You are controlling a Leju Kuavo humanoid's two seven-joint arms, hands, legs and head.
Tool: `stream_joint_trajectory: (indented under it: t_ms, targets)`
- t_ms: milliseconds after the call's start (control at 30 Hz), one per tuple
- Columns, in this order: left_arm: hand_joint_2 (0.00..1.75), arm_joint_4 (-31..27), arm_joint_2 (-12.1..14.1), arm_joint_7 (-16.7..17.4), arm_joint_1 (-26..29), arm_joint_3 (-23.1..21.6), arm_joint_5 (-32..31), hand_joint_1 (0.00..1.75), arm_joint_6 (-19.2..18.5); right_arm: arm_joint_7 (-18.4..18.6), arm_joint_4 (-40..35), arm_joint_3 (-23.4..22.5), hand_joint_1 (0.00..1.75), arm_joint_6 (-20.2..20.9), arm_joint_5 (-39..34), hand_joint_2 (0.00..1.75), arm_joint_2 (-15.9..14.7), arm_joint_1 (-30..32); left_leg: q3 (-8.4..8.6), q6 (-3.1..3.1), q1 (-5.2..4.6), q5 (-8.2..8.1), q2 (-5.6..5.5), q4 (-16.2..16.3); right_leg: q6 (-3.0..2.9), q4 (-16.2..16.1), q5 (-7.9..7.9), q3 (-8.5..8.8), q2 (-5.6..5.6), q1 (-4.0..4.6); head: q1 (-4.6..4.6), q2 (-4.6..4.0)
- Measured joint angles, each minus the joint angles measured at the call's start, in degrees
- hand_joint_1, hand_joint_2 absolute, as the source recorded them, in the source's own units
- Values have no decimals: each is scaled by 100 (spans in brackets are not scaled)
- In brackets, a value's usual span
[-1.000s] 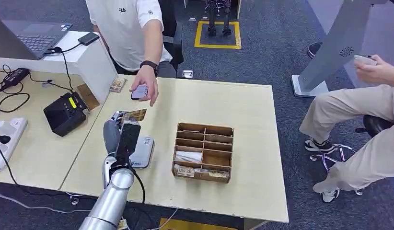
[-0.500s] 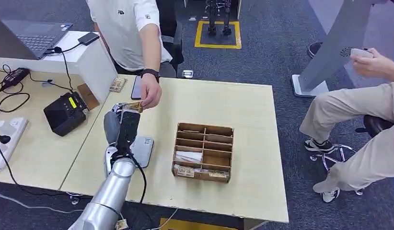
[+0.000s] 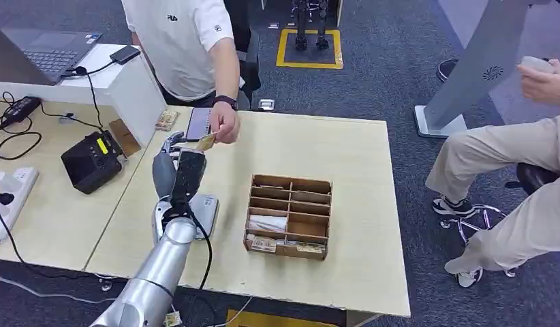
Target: Pass the card to the sensor for recognition and then transmit it.
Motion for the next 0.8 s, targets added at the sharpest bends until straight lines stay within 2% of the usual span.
stream_joint_trajectory:
  t_ms: [133, 267, 333, 400, 467, 667, 800]
  targets:
    - [175, -39, 2, -103, 9, -54, 35, 0, 48, 24, 0, 0, 0, 0, -24, 175, 0, 0, -1, 0, 0, 0, 0, 0, 0, 0, 0, 0, 0, 0, 2, 0]
    - [175, -383, 13, -254, 122, -136, 26, 0, 81, 46, -4, 0, 0, 0, -90, 175, 0, 0, -2, 0, 0, 0, 0, 0, 0, 1, 0, 1, 0, 0, 0, 0]
    - [175, -688, 26, -378, 253, -205, -274, 0, 240, 39, -4, 0, 0, 0, -140, 175, 0, 1, -4, 0, 0, 0, 2, 0, 0, 0, 0, 0, 1, 0, 0, 0]
    - [175, -1050, 33, -553, 438, -210, -1104, 0, 312, 30, -4, 0, 0, 0, -147, 175, 0, 1, -5, 1, 0, -1, 1, 0, 2, 0, -2, 0, 1, 0, -2, 0]
    - [175, -1384, 24, -770, 645, -210, -1445, 0, 323, 28, -4, 0, 0, 0, -168, 175, 0, 1, -5, 3, -1, -3, 2, 0, 4, 0, -4, 0, 2, 0, 0, 0]
    - [175, -2438, 9, -1336, 1358, -247, -1342, 0, 339, 39, -26, 0, 0, 0, -278, 175, 0, 2, -6, 0, 0, -9, 5, -1, 4, -2, -5, -5, 5, 0, 0, 0]
    - [175, -3050, 114, -1619, 1818, -450, -791, 0, 194, 41, -57, 0, 0, 0, -376, 175, 2, 2, -6, 0, 0, -9, 6, -1, 3, -2, -6, -6, 5, 0, 0, 0]
